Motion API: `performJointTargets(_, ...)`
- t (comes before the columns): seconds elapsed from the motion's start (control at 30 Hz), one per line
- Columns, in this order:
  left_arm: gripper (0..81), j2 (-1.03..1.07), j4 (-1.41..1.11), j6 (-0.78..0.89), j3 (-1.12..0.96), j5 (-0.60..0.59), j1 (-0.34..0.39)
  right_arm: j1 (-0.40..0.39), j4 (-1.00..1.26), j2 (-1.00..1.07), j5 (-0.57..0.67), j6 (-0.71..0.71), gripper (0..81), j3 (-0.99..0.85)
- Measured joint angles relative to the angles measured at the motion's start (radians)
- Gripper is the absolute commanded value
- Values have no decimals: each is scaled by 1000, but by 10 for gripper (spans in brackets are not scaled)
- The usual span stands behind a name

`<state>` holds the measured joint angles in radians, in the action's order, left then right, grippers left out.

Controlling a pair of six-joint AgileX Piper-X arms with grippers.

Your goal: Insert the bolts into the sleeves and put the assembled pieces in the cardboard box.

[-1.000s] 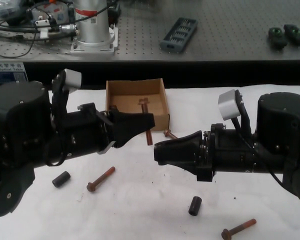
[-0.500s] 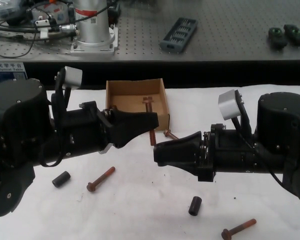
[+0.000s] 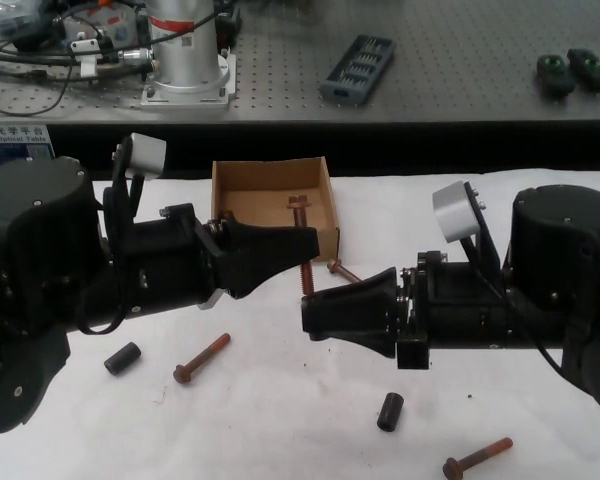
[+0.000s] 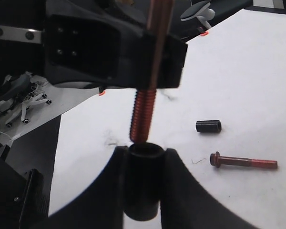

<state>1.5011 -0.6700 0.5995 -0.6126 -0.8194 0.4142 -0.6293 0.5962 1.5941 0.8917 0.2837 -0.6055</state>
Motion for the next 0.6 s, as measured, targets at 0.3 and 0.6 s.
performJointTargets(0.3,6,0,0,3,0,-3,0,-14,0,0,8,1,44,0)
performJointTargets(0.6,6,0,0,3,0,-14,0,-14,0,0,4,1,44,0)
